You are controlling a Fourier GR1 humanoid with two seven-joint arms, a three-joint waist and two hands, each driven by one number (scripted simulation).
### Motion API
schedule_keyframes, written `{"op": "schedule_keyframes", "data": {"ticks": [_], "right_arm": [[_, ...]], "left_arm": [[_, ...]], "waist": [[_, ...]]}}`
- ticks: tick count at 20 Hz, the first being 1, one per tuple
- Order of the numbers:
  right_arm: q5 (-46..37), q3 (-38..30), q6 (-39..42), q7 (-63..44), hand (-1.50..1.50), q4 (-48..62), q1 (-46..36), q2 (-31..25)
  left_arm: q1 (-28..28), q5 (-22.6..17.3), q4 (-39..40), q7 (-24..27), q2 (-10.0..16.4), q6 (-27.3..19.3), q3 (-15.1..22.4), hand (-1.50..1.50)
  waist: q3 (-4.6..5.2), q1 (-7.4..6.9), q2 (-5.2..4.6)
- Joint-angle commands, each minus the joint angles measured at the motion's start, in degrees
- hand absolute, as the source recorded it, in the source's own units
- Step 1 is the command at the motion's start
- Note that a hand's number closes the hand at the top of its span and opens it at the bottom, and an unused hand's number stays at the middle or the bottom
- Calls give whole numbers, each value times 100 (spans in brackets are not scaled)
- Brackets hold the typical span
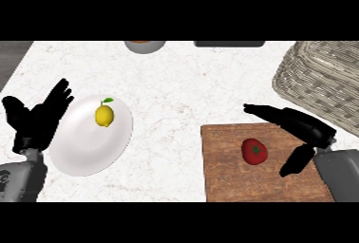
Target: Pick the tomato from the cutting board and place it in the basket
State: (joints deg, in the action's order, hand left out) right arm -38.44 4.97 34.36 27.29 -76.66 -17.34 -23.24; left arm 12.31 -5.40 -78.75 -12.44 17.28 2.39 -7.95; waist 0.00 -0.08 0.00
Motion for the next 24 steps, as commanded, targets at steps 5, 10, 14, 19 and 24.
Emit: {"op": "schedule_keyframes", "data": {"ticks": [5, 10, 14, 19, 24], "right_arm": [[-362, 392, -250, 268, -150, -191, 489, 274], [-651, 219, -312, 34, -150, -330, 501, 268], [-999, 209, -697, 332, -150, 321, 213, 348], [-1641, 835, -1090, 537, 150, -123, 695, 171], [-1717, 573, -1025, 660, 150, 175, 357, 385]], "left_arm": [[240, 2, 393, 114, 102, 254, -219, 0], [-38, 188, -201, -96, -256, 30, -13, 0], [12, 255, -73, -115, -303, 25, -31, 0], [-43, 207, -221, -207, -220, 80, -105, 0], [-166, 126, -449, -292, -238, 229, -191, 0]], "waist": [[0, 15, -2], [0, 7, 4], [-1, -3, -1], [-1, 2, 6], [0, -3, 3]]}}
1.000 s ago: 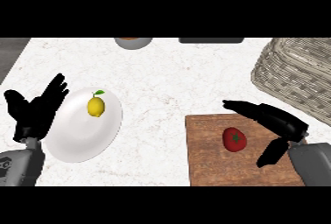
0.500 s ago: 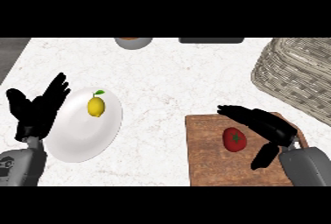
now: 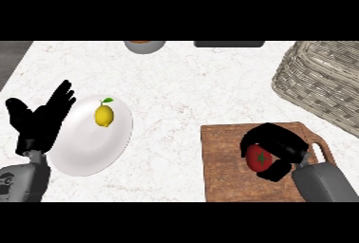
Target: Pick the tomato from the cutting board and place it in the basket
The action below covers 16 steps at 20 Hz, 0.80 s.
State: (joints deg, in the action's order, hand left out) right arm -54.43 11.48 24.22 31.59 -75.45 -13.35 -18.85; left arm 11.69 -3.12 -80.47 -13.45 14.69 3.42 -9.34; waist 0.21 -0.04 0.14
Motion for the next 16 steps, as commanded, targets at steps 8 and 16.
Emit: {"op": "schedule_keyframes", "data": {"ticks": [8, 16], "right_arm": [[-543, -584, -758, -3296, 150, -81, 106, 1828], [285, 984, -2075, -6339, 150, -538, 146, 1867]], "left_arm": [[-19, -10, 5, -95, 58, -13, -154, 0], [5, -91, 18, 86, 168, 231, -166, 0]], "waist": [[-4, 160, -10], [-20, -119, -10]]}}
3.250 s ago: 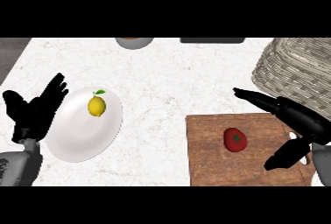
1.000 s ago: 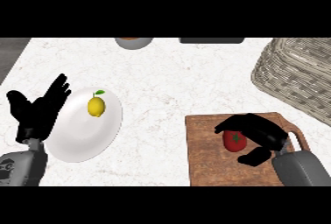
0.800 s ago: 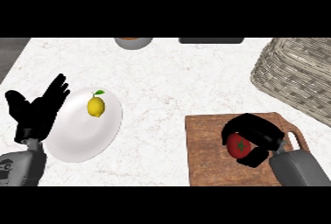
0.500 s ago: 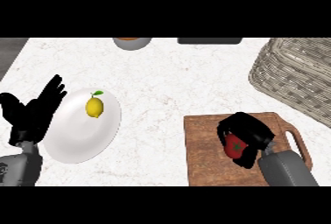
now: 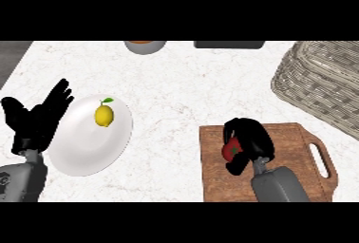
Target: Pick the tomato from the cutting board and place it in the basket
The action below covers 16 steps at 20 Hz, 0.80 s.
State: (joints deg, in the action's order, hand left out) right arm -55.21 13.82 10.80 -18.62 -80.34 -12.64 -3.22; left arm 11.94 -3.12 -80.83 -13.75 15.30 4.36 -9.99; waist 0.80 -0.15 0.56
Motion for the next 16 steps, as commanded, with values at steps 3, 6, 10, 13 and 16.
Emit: {"op": "schedule_keyframes", "data": {"ticks": [3, 6, 10, 13, 16], "right_arm": [[1253, 1055, -1699, -1580, 150, -199, -260, 311], [1493, 1501, -2682, -1598, 150, -674, -385, 317], [1204, 1908, -3472, -1944, 150, -1351, -879, 320], [403, 1898, -3500, -3093, 150, -1794, -1414, 321], [20, 1494, -2904, -3754, 150, -2152, -1858, 322]], "left_arm": [[141, -42, 115, -10, 53, 80, -32, 0], [90, 252, 60, 37, -325, -250, 277, 0], [123, 104, 242, 95, -66, -140, -34, 0], [-144, 6, -17, -17, -23, -19, -42, 0], [245, -52, 209, -43, 49, 57, -98, 0]], "waist": [[-88, -149, -73], [-88, -82, -58], [-77, -27, -42], [-73, -36, -10], [-73, 56, -31]]}}
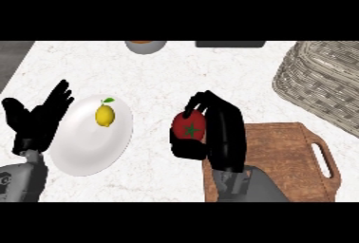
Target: Pick the tomato from the cutting board and place it in the basket
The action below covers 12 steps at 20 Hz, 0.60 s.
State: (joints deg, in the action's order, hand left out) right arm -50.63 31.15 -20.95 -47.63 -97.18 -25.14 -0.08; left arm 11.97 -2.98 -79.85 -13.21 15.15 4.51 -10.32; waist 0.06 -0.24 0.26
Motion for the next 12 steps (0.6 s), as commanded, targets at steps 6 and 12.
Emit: {"op": "schedule_keyframes", "data": {"ticks": [6, 12], "right_arm": [[-801, -1078, 1165, -1431, 150, -351, -1467, 7], [-497, -2241, 1803, -1338, 150, -10, -2601, -422]], "left_arm": [[-156, 78, -167, 67, -236, -69, 158, 0], [-404, 117, -416, 49, -212, -80, 142, 0]], "waist": [[-3, 9, -16], [-3, -34, -15]]}}
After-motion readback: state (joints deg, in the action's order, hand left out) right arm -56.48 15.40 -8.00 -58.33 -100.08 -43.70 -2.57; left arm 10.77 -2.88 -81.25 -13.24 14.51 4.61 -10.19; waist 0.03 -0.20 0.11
